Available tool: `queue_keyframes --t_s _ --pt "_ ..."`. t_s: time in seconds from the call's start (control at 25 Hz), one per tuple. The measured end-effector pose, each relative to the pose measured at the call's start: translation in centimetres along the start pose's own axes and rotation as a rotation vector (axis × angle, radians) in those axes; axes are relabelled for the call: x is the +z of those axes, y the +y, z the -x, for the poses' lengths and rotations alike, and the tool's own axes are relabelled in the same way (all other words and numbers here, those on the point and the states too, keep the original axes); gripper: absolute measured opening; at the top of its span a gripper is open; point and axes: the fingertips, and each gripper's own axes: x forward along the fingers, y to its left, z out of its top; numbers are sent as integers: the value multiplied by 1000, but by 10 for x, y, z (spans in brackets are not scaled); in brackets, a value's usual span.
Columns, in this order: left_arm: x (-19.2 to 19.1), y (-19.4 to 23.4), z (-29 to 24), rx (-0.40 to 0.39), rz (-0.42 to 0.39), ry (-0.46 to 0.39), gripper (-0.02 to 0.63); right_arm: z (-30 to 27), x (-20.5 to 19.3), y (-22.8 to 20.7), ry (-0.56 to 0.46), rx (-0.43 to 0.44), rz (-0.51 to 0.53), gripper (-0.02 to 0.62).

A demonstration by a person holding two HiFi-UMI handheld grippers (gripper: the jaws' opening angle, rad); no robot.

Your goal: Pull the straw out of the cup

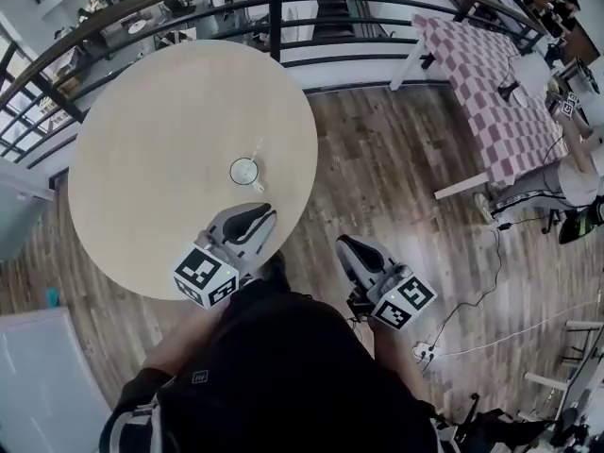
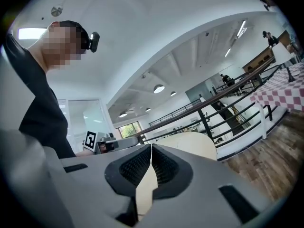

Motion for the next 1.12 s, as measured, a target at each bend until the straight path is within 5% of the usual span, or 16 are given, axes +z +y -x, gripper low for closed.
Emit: queue_keyframes --t_s 0.32,0.68,1.12 --pt "8 60 0 108 -11 -15 52 -84 3 -11 121 186 41 25" --pt "-9 94 -7 285 109 -24 52 -141 6 -34 210 399 -6 25" --pt "-54 139 -11 433 147 0 52 -198 -36 -65 319 522 -8 26"
